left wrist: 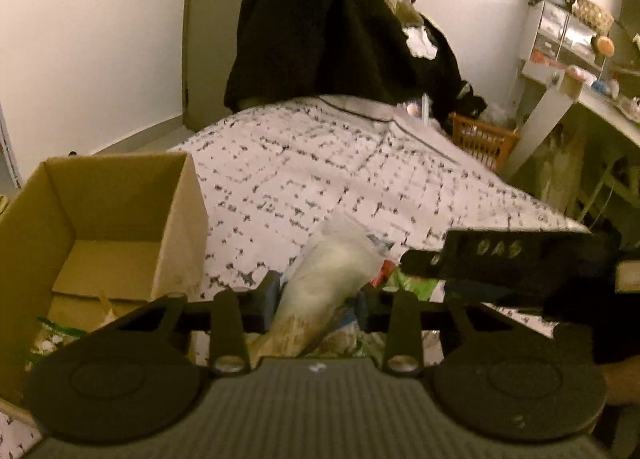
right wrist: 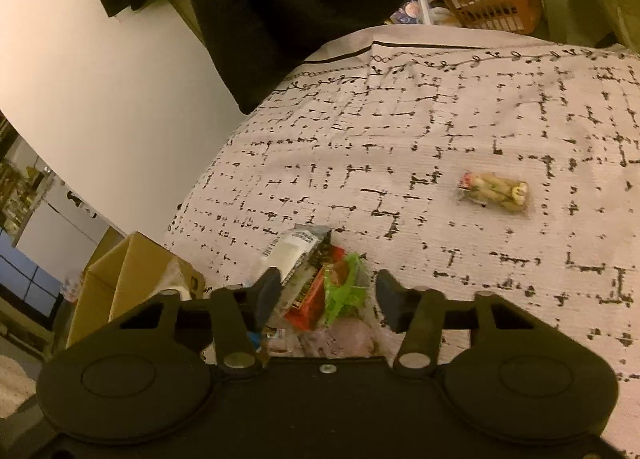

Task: Organize snacks
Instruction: 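Grasp the green-and-red packet with the right tool while the left grasps the white bar, then carry both packets into the cardboard box and open both tools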

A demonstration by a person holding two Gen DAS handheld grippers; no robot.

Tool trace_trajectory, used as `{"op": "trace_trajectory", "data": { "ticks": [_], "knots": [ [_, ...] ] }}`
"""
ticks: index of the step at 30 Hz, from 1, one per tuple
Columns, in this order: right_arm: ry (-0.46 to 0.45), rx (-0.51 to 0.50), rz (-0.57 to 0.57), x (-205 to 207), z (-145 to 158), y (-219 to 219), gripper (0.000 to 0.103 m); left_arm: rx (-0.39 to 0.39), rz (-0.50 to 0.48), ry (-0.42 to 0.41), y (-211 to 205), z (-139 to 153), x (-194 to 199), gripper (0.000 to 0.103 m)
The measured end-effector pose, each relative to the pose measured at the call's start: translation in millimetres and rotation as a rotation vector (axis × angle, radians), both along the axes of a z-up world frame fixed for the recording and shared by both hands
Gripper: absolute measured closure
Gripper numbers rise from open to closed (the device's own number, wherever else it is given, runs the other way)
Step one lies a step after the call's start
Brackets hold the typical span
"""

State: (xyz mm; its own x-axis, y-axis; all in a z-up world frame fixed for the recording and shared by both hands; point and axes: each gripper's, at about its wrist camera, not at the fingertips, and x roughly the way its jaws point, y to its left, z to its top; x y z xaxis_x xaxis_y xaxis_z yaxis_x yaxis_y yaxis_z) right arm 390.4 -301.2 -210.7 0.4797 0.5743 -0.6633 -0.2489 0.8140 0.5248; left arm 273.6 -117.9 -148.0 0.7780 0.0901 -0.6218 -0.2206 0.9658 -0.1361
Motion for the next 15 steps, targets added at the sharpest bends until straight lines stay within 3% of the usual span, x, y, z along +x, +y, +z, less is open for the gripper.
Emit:
{"op": "trace_trajectory", "data": {
  "ticks": [2, 7, 9, 10, 15],
  "knots": [
    [-0.010, -0.016, -0.001, 0.8, -0.8, 3.9, 0.065, -0.034, 0.001, -0.011, 4.5, 3.5, -1.2, 0.068],
    [-0.028, -0.051, -0.036, 3.6, -6.5, 8.2, 0.066, -0.113, 0.011, -0.036, 18.7, 11.6, -5.6, 0.069],
    [-0.020, -0.071, -0.051, 5.7, -11.4, 8.8, 0.070, -0.144, 0.002, -0.054, 22.6, 15.6, -8.8, 0.069],
    [-0.001, -0.083, -0.050, 7.4, -15.6, 9.7, 0.078, -0.158, -0.004, -0.061, 24.1, 17.9, -10.3, 0.069],
    [-0.013, -0.091, -0.068, 5.4, -15.5, 10.8, 0.084, -0.192, -0.016, -0.085, 28.7, 26.9, -17.8, 0.069]
  ]
}}
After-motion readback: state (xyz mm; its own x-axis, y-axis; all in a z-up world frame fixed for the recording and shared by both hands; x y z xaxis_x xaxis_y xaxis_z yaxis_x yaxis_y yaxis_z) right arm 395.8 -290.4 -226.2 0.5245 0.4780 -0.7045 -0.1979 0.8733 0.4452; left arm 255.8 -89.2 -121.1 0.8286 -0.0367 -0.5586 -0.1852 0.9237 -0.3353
